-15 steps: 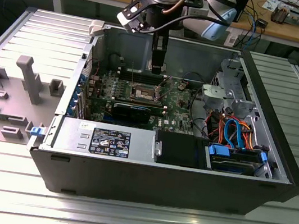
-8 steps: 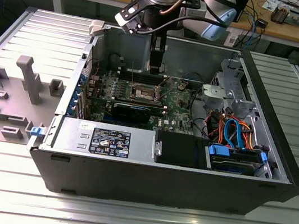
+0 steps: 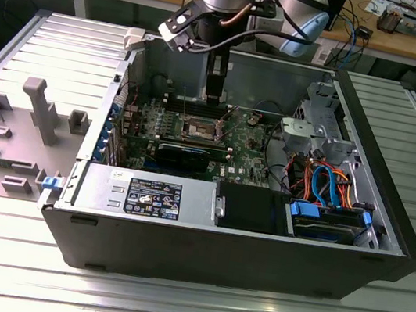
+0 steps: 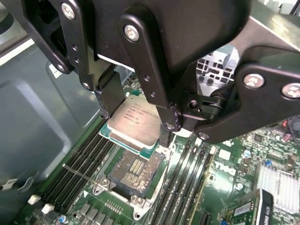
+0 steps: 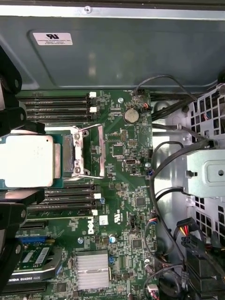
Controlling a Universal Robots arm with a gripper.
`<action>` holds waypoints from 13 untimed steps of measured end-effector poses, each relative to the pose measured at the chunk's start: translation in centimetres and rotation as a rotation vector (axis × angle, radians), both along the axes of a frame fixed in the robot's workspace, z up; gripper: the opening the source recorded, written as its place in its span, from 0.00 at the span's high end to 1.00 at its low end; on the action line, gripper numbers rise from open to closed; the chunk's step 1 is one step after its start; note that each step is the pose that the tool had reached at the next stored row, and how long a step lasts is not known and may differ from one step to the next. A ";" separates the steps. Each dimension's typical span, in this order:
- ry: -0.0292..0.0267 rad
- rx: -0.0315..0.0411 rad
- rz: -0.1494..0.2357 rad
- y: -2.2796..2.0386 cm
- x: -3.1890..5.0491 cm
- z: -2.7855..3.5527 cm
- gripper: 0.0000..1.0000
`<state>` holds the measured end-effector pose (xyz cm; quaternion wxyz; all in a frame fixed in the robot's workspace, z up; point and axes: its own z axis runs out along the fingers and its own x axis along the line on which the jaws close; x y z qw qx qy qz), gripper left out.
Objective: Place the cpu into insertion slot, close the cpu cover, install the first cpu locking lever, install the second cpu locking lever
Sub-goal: 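Place the cpu into insertion slot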
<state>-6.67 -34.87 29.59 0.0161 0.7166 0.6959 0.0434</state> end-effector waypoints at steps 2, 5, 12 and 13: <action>-0.0001 0.0048 0.025 0.01 -0.07 -0.30 0.46; 0.0001 0.0058 0.041 0.00 -0.09 -0.52 0.46; 0.0000 0.0071 0.045 0.01 -0.12 -0.53 0.46; 0.0000 0.0070 0.046 0.01 -0.12 -0.53 0.46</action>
